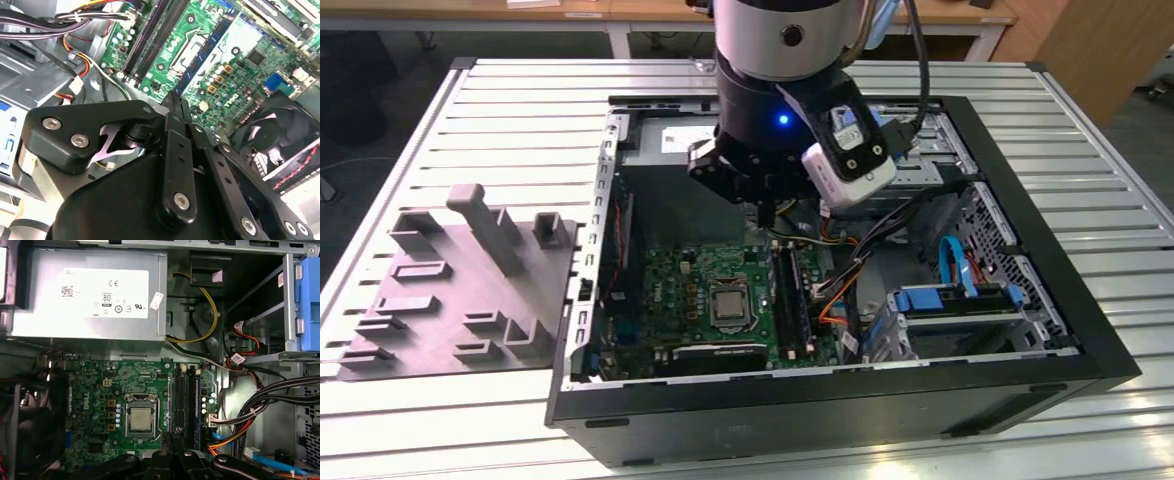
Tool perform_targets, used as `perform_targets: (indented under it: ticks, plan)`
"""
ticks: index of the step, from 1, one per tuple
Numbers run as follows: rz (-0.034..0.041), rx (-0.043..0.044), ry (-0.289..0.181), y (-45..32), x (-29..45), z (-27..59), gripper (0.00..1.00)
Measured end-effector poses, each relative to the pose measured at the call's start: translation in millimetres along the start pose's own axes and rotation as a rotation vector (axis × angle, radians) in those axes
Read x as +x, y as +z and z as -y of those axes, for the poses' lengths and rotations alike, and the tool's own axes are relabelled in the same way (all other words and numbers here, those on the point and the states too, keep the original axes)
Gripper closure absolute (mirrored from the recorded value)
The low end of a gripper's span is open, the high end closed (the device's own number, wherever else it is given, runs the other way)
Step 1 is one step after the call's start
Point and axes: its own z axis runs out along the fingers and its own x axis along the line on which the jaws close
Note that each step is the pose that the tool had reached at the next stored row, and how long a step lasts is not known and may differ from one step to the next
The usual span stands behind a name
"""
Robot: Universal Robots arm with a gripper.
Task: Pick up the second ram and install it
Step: 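Insert the second ram into the second slot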
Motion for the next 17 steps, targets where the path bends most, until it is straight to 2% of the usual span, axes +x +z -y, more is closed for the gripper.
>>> perform_targets:
  ticks: [10, 17]
  plan:
    - [0.0000, -0.0001, 0.000, 17.9, -9.7, 1.8, 0.89]
    - [0.0000, -0.0001, 0.000, 30.5, -13.3, 5.5, 0.89]
